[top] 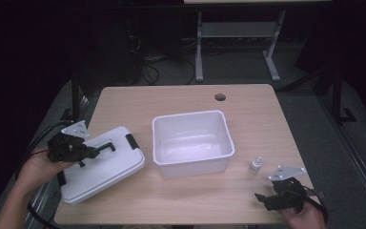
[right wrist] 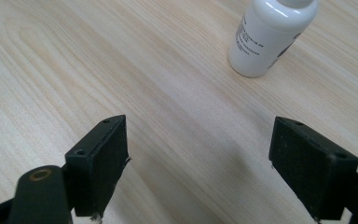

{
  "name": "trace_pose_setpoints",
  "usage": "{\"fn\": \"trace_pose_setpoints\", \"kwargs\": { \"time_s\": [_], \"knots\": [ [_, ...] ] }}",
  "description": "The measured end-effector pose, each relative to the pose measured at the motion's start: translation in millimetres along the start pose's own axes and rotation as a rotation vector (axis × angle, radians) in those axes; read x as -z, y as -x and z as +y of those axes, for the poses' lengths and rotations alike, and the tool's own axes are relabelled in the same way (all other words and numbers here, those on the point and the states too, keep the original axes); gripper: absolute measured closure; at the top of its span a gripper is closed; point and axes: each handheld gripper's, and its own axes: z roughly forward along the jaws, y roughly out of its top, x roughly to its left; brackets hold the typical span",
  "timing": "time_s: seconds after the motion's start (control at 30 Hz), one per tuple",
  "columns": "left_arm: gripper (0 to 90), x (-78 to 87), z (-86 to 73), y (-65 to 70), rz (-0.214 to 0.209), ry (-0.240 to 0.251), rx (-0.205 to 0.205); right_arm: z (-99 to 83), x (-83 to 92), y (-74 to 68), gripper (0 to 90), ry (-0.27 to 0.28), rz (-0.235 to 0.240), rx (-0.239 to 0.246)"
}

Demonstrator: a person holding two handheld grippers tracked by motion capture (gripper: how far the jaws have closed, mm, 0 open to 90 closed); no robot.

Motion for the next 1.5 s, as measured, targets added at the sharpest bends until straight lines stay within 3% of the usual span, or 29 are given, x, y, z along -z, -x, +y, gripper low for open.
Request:
{"fn": "trace_pose_setpoints", "kwargs": {
  "time_s": [0.73, 1.13, 1.5],
  "knots": [
    [84.0, -50.7, -18.4, 2.9, -0.003, -0.013, 0.004, -1.4, -0.7, 2.8, 19.2, 0.000, -0.008, -0.016],
    [83.9, -64.4, -20.6, 5.2, -0.002, -0.005, -0.006, -0.4, -1.5, 2.6, 19.4, -0.019, -0.015, 0.000],
    [83.4, -66.2, -22.7, 9.5, 0.020, 0.001, 0.003, -0.8, 0.2, 3.2, 19.8, -0.034, -0.016, -0.006]
  ]
}}
